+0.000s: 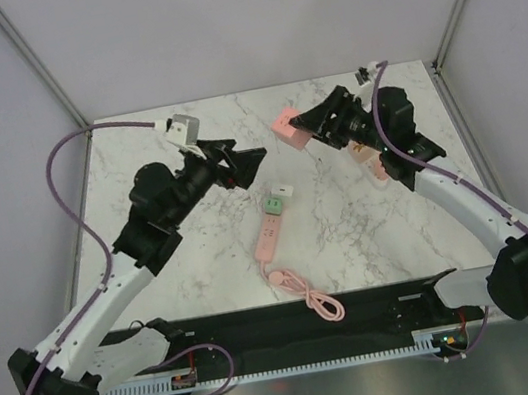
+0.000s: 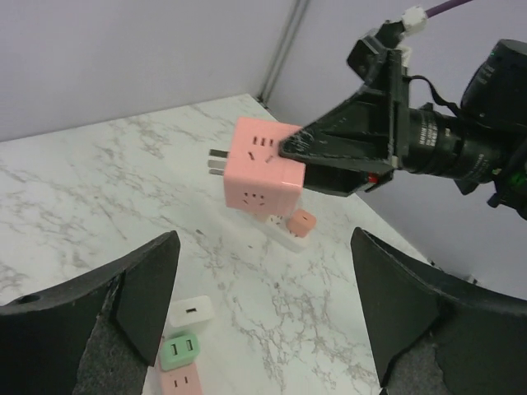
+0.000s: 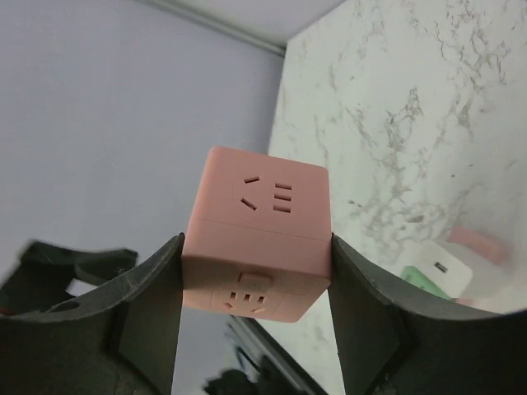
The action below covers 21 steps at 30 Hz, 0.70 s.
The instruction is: Insert the plug
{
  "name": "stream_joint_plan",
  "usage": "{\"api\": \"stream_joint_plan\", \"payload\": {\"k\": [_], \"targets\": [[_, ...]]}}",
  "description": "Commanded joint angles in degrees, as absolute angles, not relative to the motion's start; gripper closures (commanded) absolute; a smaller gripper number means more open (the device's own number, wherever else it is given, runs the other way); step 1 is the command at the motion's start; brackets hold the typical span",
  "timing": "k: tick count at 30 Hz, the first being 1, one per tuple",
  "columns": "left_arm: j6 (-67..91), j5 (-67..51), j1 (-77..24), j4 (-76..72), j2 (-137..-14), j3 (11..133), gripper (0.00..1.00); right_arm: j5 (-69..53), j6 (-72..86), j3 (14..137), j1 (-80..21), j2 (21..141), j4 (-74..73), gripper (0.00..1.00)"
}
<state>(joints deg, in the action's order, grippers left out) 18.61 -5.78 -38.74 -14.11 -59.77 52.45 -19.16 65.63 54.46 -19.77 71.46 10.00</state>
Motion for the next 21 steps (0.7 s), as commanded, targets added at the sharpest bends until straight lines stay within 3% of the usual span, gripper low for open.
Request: {"api": "stream_joint_plan", "payload": {"k": [1,5,7,16,21], "targets": [[24.84,-5.25,-33.33,17.72,-58.18,62.74,0.09,-30.06,31.42,70.63,-20.21,75.91,-11.2,1.0],[33.2,-35.66,-11.68,23.38,-58.8,63.02,0.1,-25.26,12.78,81.98,-21.79,80.5,-33.77,1.0],[37.16,-42.69,-5.39,23.47,-60.46,60.39,0.14,-22.25,4.68,87.0,-24.34,82.78,-39.35,1.0],[40.52,-35.07,2.63,21.62,-62.4,49.23,0.06,-10.06,-6.94,99.83,-39.1,92.0,-56.06,1.0],[41.3,-23.93,3.78,22.76,-59.24,45.09,0.0,-4.75,-10.1,103.71,-47.18,97.9,-61.26,1.0]]}}
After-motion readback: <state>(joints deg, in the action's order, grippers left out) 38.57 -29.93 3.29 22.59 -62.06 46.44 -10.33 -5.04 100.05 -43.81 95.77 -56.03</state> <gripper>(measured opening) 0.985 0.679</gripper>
